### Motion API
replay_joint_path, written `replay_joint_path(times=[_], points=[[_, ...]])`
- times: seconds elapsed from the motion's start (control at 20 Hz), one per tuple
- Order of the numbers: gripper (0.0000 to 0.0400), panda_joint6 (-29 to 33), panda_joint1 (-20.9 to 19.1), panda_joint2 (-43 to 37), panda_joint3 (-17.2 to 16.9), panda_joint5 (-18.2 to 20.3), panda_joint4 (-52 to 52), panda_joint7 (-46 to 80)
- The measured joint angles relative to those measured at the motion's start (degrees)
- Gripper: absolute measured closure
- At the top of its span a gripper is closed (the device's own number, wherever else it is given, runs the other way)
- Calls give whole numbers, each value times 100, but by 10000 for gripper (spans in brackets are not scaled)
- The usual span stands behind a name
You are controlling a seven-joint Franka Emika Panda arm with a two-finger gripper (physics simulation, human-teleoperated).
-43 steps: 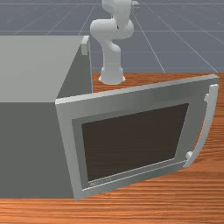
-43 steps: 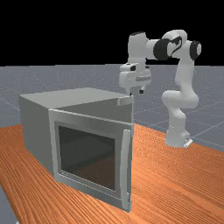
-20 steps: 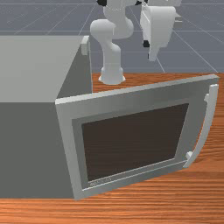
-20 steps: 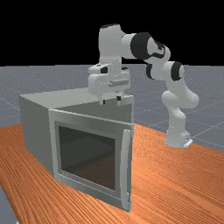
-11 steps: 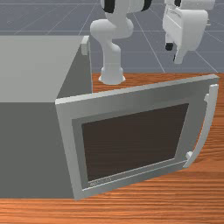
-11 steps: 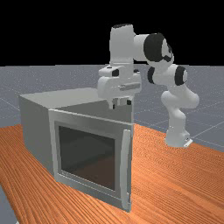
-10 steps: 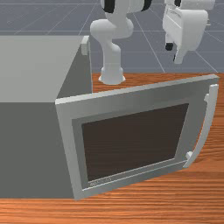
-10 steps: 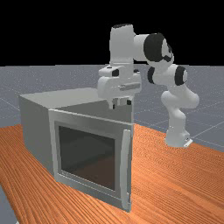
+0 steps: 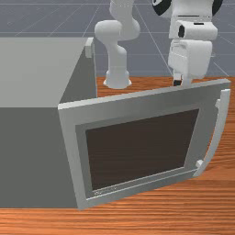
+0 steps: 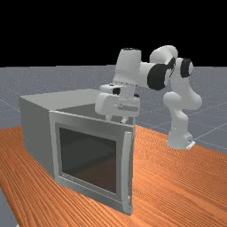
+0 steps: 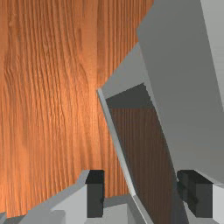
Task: Close the microwave
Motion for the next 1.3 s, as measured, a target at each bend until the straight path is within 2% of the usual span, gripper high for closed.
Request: replay_joint_path(times=[0.05, 0.1, 0.15, 0.25, 0.3, 0.4, 0.5, 0.55, 0.65, 0.7, 0.75, 0.85, 0.9, 0.95, 1.0, 1.15, 1.2, 1.25, 1.3], points=[[168, -29, -5, 50, 1, 16, 83, -18], [153, -125, -17, 34, 22, 45, 84, -46], [62, -1441, -116, 338, 140, 320, 880, -285], [9, -1436, -198, 298, 150, 355, 874, -468], [5, -1527, -221, 263, 130, 329, 951, -463], [2, -2368, -221, 622, 128, 349, 2069, -497], [1, -2856, -217, 934, 131, 367, 2804, -516], [0, -2409, -216, 651, 124, 340, 2223, -495], [0, -1829, -147, 556, 92, 239, 1997, -392], [0, -1039, -101, 312, 34, 60, 1432, -240], [0, -1014, -98, 297, 32, 51, 1403, -231], [0, -1550, -128, 327, 82, 175, 1597, -331], [0, -1583, -124, 315, 79, 171, 1648, -334], [0, -2482, -145, 696, 112, 296, 2530, -439], [0, -1687, -120, 329, 79, 175, 1780, -347], [0, -1804, -118, 494, 75, 186, 2123, -371], [0, -1264, -86, 230, 46, 46, 1580, -233], [0, -1754, -112, 335, 84, 200, 1845, -357], [0, -1187, -96, 103, 62, 118, 1300, -281]])
